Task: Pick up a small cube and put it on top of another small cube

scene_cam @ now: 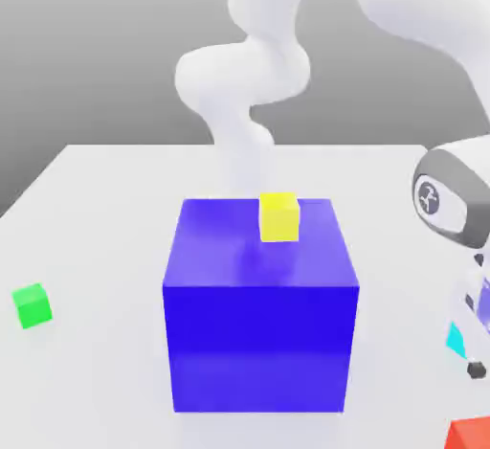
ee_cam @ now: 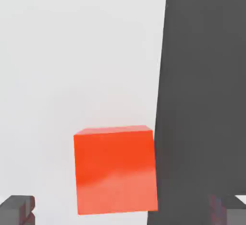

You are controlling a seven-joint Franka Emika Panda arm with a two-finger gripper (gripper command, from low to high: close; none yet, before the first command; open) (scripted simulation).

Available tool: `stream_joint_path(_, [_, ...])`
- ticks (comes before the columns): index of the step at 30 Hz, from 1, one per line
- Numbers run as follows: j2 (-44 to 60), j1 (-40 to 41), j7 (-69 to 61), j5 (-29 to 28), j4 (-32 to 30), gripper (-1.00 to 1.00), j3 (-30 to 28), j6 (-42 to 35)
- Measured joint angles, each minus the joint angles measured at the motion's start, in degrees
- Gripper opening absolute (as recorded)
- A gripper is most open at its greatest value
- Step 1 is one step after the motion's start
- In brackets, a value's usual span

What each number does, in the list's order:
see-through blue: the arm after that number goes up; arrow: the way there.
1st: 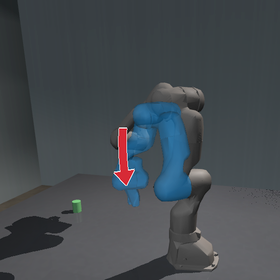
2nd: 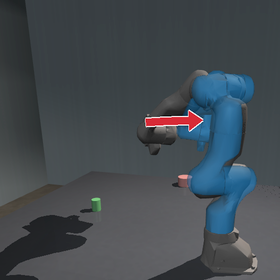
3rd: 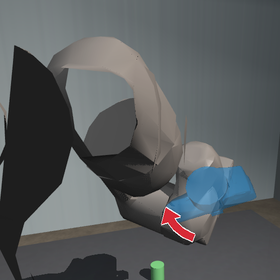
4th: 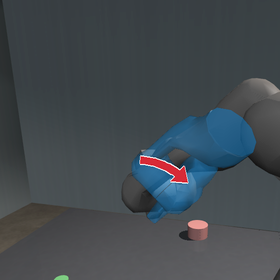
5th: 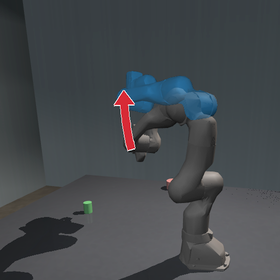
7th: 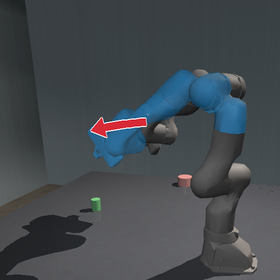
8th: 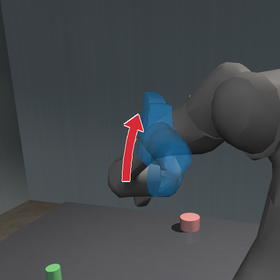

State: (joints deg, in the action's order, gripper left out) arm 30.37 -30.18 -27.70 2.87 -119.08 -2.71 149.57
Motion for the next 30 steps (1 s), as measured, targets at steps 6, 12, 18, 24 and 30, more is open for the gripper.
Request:
stream_joint_path(6, [3.60,0.15,-0.31,0.13,0.76,-1.00,0.25,2.61])
stream_joint_path(12, [-1.72,-0.20,-0.08,-0.29,-0.38,-1.00,-0.16,-1.60])
stream_joint_path(18, [-13.14,-5.71,3.21,-3.55,-10.07,-1.00,1.67,-3.27])
stream_joint_path(24, [-23.71,-10.76,4.16,-3.94,-21.62,-1.00,6.48,-2.32])
stream_joint_path(30, [-16.37,-12.11,5.09,-5.17,-23.34,1.00,6.59,6.73])
